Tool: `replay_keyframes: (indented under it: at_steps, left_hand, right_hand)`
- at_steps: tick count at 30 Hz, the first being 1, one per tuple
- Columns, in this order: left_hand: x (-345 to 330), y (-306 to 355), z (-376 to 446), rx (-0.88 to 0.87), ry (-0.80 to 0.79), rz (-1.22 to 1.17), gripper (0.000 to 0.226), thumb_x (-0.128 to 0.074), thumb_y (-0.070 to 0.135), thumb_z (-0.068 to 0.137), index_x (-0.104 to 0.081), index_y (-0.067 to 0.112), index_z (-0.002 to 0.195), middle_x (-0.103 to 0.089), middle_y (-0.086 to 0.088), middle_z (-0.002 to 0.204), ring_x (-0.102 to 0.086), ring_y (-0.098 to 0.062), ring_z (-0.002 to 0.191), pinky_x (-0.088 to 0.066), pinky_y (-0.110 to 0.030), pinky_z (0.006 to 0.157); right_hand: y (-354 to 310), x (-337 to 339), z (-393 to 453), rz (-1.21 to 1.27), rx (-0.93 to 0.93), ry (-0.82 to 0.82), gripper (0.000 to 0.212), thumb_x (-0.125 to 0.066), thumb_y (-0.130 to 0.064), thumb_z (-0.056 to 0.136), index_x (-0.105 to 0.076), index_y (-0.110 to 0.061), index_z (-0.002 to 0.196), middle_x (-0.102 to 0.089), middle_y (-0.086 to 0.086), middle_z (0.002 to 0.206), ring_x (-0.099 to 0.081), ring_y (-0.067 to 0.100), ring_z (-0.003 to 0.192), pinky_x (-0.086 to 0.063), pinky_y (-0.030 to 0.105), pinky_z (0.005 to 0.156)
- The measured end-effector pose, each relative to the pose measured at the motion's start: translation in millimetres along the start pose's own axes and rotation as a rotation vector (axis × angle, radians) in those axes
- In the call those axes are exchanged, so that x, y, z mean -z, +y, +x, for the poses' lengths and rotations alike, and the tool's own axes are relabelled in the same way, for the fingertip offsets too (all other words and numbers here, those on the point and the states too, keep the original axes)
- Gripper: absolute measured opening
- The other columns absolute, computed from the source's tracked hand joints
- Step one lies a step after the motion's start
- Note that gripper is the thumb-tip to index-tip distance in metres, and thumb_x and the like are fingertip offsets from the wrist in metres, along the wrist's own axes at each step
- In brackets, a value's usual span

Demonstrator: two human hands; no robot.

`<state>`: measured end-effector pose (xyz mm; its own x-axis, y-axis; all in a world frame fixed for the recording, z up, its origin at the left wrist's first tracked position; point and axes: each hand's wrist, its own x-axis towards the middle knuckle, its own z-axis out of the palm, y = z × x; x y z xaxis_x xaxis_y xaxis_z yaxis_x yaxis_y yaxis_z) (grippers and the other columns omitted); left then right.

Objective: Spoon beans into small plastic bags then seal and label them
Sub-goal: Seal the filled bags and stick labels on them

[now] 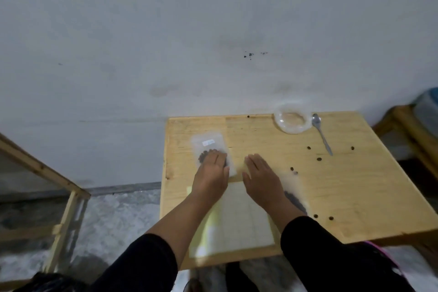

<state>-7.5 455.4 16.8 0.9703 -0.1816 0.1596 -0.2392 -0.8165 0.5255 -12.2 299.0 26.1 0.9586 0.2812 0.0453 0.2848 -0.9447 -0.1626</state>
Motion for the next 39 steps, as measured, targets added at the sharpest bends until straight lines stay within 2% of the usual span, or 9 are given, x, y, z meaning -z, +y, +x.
replay_keyframes:
  at_steps: [4, 7, 12, 18, 26, 29, 32, 35, 39]
  left_hand:
    - [-22, 27, -14, -0.085, -0.015, -0.039, 0.031, -0.052, 0.016, 0.083, -0.063, 0.004, 0.109, -0.064, -0.011, 0.101, -0.061, -0.027, 0.094, -0.053, -0.031, 0.082]
    - [-36, 51, -21, -0.064, -0.077, -0.027, 0.037, -0.052, 0.023, 0.090, -0.055, 0.009, 0.124, -0.060, -0.009, 0.118, -0.055, -0.024, 0.111, -0.047, -0.032, 0.095]
    - [-67, 76, -27, -0.003, -0.256, -0.006, 0.046, -0.043, 0.032, 0.097, -0.037, 0.016, 0.140, -0.043, -0.005, 0.138, -0.037, -0.020, 0.128, -0.035, -0.029, 0.101]
    - [-98, 97, -23, 0.095, -0.475, -0.062, 0.030, -0.034, 0.017, 0.096, -0.053, 0.014, 0.119, -0.042, -0.012, 0.138, -0.044, -0.029, 0.121, -0.036, -0.041, 0.093]
    - [-111, 110, -6, 0.318, -0.245, -0.161, 0.039, -0.045, 0.025, 0.095, -0.048, 0.015, 0.133, -0.050, -0.013, 0.129, -0.047, -0.027, 0.117, -0.037, -0.029, 0.096]
    - [-109, 112, -1, 0.367, -0.182, -0.263, 0.035, -0.048, 0.022, 0.095, -0.050, 0.020, 0.130, -0.045, -0.011, 0.122, -0.054, -0.018, 0.099, -0.032, -0.016, 0.086]
    - [-100, 113, 3, 0.383, -0.108, -0.364, 0.030, -0.054, 0.019, 0.092, -0.056, 0.024, 0.122, -0.045, -0.006, 0.106, -0.047, -0.002, 0.074, -0.036, -0.013, 0.082]
    - [-90, 107, 3, 0.410, -0.074, -0.441, 0.025, -0.057, 0.020, 0.090, -0.060, 0.026, 0.115, -0.054, -0.001, 0.102, -0.050, -0.010, 0.087, -0.042, -0.026, 0.087]
    - [-66, 92, -8, 0.458, -0.039, -0.603, 0.020, -0.059, 0.022, 0.090, -0.062, 0.030, 0.107, -0.062, 0.013, 0.106, -0.054, -0.008, 0.097, -0.038, -0.018, 0.084]
  right_hand:
    - [34, -1, -37, 0.023, -0.157, 0.005, 0.049, -0.076, -0.011, 0.070, -0.061, 0.008, 0.112, -0.064, 0.025, 0.113, -0.062, 0.037, 0.108, -0.052, 0.045, 0.085]
    - [56, 3, -61, 0.077, -0.288, 0.041, 0.046, -0.057, -0.015, 0.088, -0.049, 0.005, 0.129, -0.050, 0.020, 0.133, -0.044, 0.031, 0.129, -0.043, 0.036, 0.101]
    - [88, -1, -84, 0.173, -0.422, -0.034, 0.047, -0.041, -0.024, 0.097, -0.037, -0.003, 0.139, -0.038, 0.012, 0.143, -0.033, 0.023, 0.134, -0.032, 0.029, 0.106]
    - [115, -12, -85, 0.264, -0.421, -0.086, 0.039, -0.042, -0.019, 0.096, -0.042, 0.001, 0.130, -0.044, 0.015, 0.135, -0.039, 0.024, 0.127, -0.031, 0.025, 0.104]
    - [130, -19, -71, 0.403, -0.496, -0.093, 0.041, -0.058, -0.019, 0.087, -0.055, 0.001, 0.123, -0.051, 0.015, 0.129, -0.045, 0.028, 0.122, -0.029, 0.027, 0.105]
    - [133, -12, -65, 0.493, -0.587, -0.024, 0.035, -0.061, -0.016, 0.086, -0.061, -0.010, 0.121, -0.052, 0.011, 0.128, -0.049, 0.025, 0.118, -0.033, 0.025, 0.102]
    - [129, -3, -58, 0.620, -0.602, 0.027, 0.030, -0.065, -0.016, 0.083, -0.067, -0.020, 0.112, -0.061, 0.002, 0.107, -0.057, 0.017, 0.097, -0.043, 0.023, 0.090]
    - [116, 6, -52, 0.734, -0.602, 0.030, 0.026, -0.068, -0.017, 0.082, -0.069, -0.022, 0.107, -0.060, -0.007, 0.092, -0.054, 0.008, 0.082, -0.037, 0.014, 0.077]
    - [87, 10, -40, 0.816, -0.541, 0.015, 0.019, -0.068, -0.015, 0.081, -0.072, -0.019, 0.100, -0.066, -0.006, 0.089, -0.056, 0.006, 0.081, -0.037, 0.009, 0.070]
